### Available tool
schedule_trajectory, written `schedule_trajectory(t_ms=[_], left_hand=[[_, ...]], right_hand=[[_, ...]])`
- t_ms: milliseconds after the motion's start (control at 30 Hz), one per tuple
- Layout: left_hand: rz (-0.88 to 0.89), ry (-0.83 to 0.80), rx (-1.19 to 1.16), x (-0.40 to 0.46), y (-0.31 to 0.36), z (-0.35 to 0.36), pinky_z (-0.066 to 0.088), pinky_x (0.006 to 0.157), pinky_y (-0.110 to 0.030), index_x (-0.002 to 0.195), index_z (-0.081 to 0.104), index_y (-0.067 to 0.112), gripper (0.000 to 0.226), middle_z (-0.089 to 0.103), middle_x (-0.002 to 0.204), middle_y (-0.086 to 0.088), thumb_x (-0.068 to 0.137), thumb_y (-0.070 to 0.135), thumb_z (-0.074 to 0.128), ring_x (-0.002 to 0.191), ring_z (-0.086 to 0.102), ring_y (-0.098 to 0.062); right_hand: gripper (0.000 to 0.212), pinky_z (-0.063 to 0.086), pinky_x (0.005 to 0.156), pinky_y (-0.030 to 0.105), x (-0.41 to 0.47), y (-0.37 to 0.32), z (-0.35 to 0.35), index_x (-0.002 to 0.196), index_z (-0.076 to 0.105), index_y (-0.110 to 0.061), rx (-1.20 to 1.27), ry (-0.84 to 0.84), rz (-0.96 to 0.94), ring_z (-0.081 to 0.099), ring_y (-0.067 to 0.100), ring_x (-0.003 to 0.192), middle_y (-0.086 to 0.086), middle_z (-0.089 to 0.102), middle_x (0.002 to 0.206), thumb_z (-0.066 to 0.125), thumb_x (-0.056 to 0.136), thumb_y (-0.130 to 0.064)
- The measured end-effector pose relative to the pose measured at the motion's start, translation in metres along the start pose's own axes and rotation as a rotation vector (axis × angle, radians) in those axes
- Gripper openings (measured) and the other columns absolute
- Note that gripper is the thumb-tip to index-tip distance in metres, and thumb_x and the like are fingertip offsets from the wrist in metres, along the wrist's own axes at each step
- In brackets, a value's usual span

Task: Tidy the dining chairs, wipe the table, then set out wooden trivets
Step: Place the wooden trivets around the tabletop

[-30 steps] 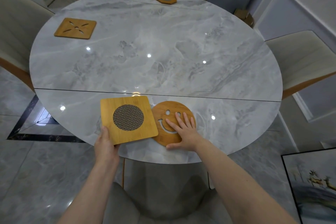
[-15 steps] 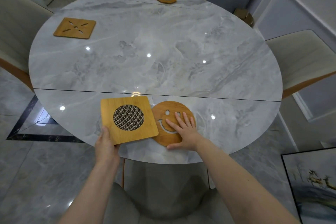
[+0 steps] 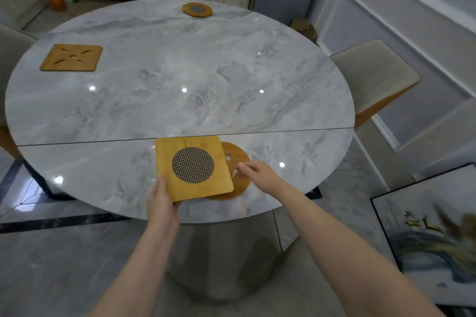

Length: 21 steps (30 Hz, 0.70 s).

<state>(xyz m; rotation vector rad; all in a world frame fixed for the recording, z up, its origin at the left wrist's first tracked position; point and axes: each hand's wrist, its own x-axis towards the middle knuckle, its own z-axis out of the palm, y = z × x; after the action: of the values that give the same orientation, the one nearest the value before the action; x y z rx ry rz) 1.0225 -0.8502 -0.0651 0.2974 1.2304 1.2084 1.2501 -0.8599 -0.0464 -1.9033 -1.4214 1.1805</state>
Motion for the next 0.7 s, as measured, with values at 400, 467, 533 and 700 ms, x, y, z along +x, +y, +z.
schedule_trajectory(t_ms=[400, 467, 533, 700], left_hand=[[-0.043, -0.231, 0.088, -0.085, -0.068, 0.099, 0.051, 0.077, -0.031, 0.123, 0.054, 0.019, 0.03, 0.063, 0.118, 0.0, 0.102, 0.032, 0.037, 0.095, 0.061, -0.01], [-0.05, -0.251, 0.102, -0.104, -0.088, 0.125, 0.05, 0.073, -0.03, 0.121, 0.054, 0.02, 0.028, 0.063, 0.113, 0.002, 0.102, 0.032, 0.036, 0.093, 0.061, -0.008], [-0.053, -0.269, 0.122, -0.124, -0.111, 0.151, 0.05, 0.071, -0.03, 0.119, 0.053, 0.02, 0.026, 0.063, 0.106, 0.003, 0.103, 0.032, 0.036, 0.089, 0.06, -0.008], [-0.102, -0.266, 0.109, -0.169, -0.181, 0.222, 0.05, 0.077, -0.035, 0.129, 0.05, 0.01, 0.038, 0.063, 0.109, -0.002, 0.102, 0.034, 0.039, 0.09, 0.061, -0.013]], right_hand=[[0.02, 0.057, 0.07, 0.022, -0.088, 0.063, -0.084, 0.112, 0.061, -0.004, 0.431, 0.261, 0.118, 0.064, 0.016, 0.072, 0.006, 0.066, 0.087, 0.059, 0.091, -0.006], [0.018, 0.057, 0.073, 0.027, -0.102, 0.085, -0.111, 0.108, 0.062, -0.006, 0.411, 0.298, 0.117, 0.064, 0.018, 0.077, 0.008, 0.066, 0.089, 0.061, 0.09, -0.007], [0.017, 0.055, 0.069, 0.024, -0.115, 0.106, -0.141, 0.106, 0.062, -0.009, 0.399, 0.331, 0.116, 0.063, 0.017, 0.077, 0.007, 0.065, 0.086, 0.062, 0.089, -0.006], [0.02, 0.054, 0.069, 0.023, -0.147, 0.168, -0.226, 0.108, 0.063, -0.008, 0.34, 0.369, 0.117, 0.062, 0.012, 0.076, 0.002, 0.064, 0.083, 0.063, 0.088, -0.006]])
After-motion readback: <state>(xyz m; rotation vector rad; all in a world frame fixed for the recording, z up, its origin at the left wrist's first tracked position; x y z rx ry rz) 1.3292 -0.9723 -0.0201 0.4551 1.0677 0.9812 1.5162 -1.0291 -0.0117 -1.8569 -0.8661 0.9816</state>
